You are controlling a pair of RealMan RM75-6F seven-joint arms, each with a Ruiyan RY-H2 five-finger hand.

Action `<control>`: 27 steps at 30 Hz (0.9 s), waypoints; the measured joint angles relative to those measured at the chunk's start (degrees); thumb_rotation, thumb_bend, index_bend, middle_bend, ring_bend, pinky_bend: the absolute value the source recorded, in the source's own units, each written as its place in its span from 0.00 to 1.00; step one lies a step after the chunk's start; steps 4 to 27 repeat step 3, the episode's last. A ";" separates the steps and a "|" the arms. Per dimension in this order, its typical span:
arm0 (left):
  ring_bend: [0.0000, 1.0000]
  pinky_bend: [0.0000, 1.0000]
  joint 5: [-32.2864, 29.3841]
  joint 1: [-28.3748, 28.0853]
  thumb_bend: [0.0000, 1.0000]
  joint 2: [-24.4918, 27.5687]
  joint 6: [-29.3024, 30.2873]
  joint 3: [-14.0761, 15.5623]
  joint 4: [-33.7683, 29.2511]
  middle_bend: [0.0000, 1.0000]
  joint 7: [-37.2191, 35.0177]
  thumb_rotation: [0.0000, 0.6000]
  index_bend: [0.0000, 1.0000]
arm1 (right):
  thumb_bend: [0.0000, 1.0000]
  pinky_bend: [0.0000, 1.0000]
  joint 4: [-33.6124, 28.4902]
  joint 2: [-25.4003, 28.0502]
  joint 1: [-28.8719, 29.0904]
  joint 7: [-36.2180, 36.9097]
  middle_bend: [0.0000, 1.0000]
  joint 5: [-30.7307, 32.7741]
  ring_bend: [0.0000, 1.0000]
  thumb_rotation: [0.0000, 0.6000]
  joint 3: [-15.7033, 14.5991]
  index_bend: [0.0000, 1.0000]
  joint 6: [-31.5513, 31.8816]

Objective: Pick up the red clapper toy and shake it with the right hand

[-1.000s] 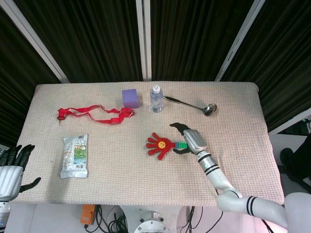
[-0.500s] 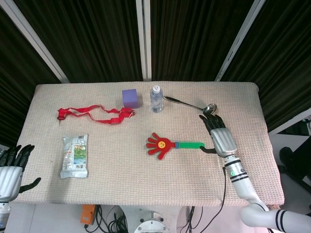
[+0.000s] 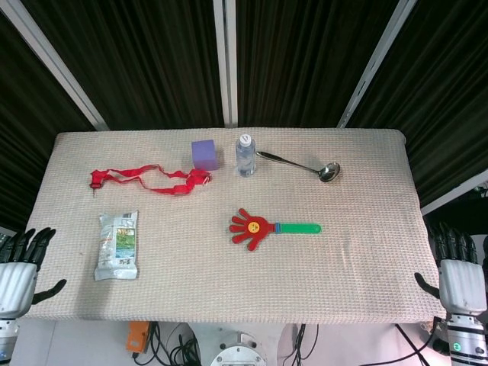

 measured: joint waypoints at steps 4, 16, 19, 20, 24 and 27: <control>0.00 0.01 -0.25 -0.02 0.12 -0.10 -0.33 0.00 0.16 0.06 -0.07 1.00 0.06 | 0.09 0.00 1.68 -0.17 -1.48 1.20 0.00 -0.48 0.00 1.00 0.07 0.00 0.46; 0.00 0.01 -0.25 -0.02 0.12 -0.10 -0.33 0.00 0.16 0.06 -0.07 1.00 0.06 | 0.09 0.00 1.68 -0.17 -1.48 1.20 0.00 -0.48 0.00 1.00 0.07 0.00 0.46; 0.00 0.01 -0.25 -0.02 0.12 -0.10 -0.33 0.00 0.16 0.06 -0.07 1.00 0.06 | 0.09 0.00 1.68 -0.17 -1.48 1.20 0.00 -0.48 0.00 1.00 0.07 0.00 0.46; 0.00 0.01 -0.25 -0.02 0.12 -0.10 -0.33 0.00 0.16 0.06 -0.07 1.00 0.06 | 0.09 0.00 1.68 -0.17 -1.48 1.20 0.00 -0.48 0.00 1.00 0.07 0.00 0.46; 0.00 0.01 -0.25 -0.02 0.12 -0.10 -0.33 0.00 0.16 0.06 -0.07 1.00 0.06 | 0.09 0.00 1.68 -0.17 -1.48 1.20 0.00 -0.48 0.00 1.00 0.07 0.00 0.46; 0.00 0.01 -0.25 -0.02 0.12 -0.10 -0.33 0.00 0.16 0.06 -0.07 1.00 0.06 | 0.09 0.00 1.68 -0.17 -1.48 1.20 0.00 -0.48 0.00 1.00 0.07 0.00 0.46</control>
